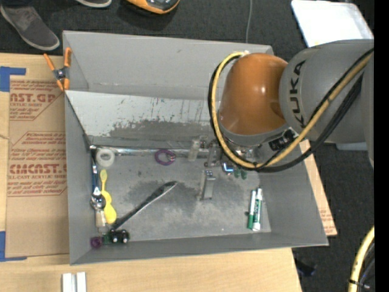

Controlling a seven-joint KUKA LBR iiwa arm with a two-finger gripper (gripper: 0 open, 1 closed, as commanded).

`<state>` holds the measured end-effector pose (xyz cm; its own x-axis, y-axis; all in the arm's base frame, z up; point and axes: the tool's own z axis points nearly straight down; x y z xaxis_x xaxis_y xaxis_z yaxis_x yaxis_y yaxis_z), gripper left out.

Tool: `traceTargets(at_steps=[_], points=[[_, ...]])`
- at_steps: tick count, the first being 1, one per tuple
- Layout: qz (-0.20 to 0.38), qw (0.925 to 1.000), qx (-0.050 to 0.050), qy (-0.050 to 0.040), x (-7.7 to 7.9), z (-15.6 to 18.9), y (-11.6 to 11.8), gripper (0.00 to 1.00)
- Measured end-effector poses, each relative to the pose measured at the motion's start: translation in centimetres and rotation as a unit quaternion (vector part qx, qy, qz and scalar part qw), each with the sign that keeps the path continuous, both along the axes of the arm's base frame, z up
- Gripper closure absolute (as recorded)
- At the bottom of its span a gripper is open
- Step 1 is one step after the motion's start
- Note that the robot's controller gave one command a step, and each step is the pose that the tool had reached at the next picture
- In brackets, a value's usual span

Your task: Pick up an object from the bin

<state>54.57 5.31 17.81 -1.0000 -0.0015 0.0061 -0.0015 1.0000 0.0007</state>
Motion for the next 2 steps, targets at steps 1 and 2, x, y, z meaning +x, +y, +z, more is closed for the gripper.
traceTargets(at_steps=[1,2], points=[[0.0,1.0,0.0,-0.0042,0.2,0.4,0.0,0.0],[0.003,1.0,0.001,-0.0056,-0.3,-6.6,4.2,0.0]])
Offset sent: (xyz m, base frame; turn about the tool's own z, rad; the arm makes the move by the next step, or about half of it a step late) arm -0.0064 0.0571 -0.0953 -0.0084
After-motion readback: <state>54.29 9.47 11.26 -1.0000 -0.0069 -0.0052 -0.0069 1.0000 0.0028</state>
